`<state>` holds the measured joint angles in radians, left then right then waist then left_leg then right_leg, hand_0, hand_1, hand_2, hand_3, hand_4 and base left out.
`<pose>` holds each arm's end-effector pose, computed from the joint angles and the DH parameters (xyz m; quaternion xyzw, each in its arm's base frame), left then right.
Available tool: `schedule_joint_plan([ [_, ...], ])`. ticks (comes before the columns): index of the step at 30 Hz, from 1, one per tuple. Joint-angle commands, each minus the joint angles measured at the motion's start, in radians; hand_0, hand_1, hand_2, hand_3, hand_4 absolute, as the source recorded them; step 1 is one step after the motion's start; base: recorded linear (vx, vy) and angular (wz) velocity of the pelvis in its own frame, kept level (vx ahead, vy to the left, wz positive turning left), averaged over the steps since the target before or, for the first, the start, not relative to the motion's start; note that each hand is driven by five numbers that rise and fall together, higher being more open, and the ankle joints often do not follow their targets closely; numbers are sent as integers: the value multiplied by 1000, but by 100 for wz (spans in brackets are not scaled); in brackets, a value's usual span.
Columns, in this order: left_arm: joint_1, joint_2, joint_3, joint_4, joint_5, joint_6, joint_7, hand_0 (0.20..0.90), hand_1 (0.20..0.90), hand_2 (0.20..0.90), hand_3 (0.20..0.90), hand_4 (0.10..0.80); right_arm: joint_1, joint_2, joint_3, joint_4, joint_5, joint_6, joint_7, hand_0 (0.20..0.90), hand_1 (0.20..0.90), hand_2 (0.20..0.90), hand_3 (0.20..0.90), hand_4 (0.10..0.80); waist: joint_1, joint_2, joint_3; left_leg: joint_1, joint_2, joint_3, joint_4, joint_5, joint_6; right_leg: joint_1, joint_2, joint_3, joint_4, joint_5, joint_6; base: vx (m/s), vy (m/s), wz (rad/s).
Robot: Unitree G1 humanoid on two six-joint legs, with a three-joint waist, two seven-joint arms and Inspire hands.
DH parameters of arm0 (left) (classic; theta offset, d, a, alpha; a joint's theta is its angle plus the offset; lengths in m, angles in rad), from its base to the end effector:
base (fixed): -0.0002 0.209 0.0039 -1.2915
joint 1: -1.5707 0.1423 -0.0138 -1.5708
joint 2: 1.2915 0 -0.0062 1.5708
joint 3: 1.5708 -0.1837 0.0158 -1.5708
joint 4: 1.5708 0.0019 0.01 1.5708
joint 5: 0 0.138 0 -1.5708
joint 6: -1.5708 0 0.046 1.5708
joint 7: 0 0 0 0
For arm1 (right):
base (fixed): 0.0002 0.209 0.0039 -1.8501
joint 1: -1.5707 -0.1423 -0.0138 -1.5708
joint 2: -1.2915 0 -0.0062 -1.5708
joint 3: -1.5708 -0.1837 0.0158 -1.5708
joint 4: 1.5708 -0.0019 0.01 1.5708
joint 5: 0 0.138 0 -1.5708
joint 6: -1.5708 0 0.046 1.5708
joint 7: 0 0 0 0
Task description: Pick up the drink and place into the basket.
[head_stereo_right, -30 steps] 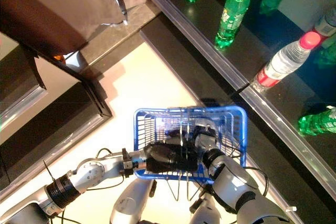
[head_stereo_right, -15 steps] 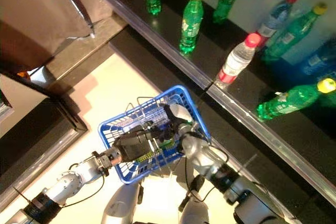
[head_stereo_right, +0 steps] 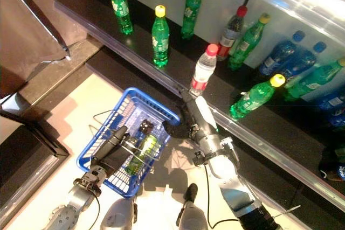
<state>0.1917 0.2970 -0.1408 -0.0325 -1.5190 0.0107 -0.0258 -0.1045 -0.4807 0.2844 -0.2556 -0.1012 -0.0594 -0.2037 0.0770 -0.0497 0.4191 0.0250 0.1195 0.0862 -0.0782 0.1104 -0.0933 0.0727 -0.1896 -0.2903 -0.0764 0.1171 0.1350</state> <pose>0.1601 0.1853 0.0167 -0.5783 0.1022 0.0049 0.8094 0.2082 -0.1598 0.1050 -0.2465 -0.2024 0.0743 0.9449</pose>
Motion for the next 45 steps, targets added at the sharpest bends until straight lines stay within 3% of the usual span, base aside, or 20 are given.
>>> schedule_joint_plan([
  [1, -55, -35, 58, -212, 18, -162, -99, 300, 300, 300, 200, 100, 17, -3, -18, -63, 66, -205, -60, 900, 900, 900, 900, 800, 28, 41, -304, 68, 10, 37, 7, -56, 25, 46, -18, -7, 83, -77, -1, -7, -48, -9],
  [11, -19, -67, -4, -38, 53, -150, -84, 300, 300, 300, 200, 100, -21, 48, -25, -21, 106, -287, -311, 900, 900, 900, 900, 800, 37, 56, -307, 78, 9, 46, 43, -72, 27, 66, -9, -37, 116, -108, -29, 45, 32, -1],
  [24, -45, -70, -110, 79, 10, -187, -149, 300, 300, 300, 200, 100, -186, 133, 4, 84, 41, -213, -712, 900, 900, 900, 900, 800, 68, 97, -221, -10, -36, 34, 120, -93, 53, 2, -48, -70, 185, -114, -30, 10, 70, 8],
  [37, -131, -81, -154, 97, -6, -235, -178, 300, 300, 300, 200, 100, -367, 184, -10, 192, 46, -148, -863, 900, 900, 900, 900, 800, 77, 121, -80, -130, -66, 32, 194, -89, 63, -77, -81, -55, 217, -91, -33, -68, 19, 3],
  [45, -180, -81, -149, 94, -4, -239, -187, 300, 300, 300, 200, 100, -455, 169, -40, 246, 79, -149, -865, 900, 900, 900, 900, 800, 86, 123, 7, -215, -78, 35, 266, -100, 67, -121, -96, -43, 235, -82, -33, -67, -3, 2],
])
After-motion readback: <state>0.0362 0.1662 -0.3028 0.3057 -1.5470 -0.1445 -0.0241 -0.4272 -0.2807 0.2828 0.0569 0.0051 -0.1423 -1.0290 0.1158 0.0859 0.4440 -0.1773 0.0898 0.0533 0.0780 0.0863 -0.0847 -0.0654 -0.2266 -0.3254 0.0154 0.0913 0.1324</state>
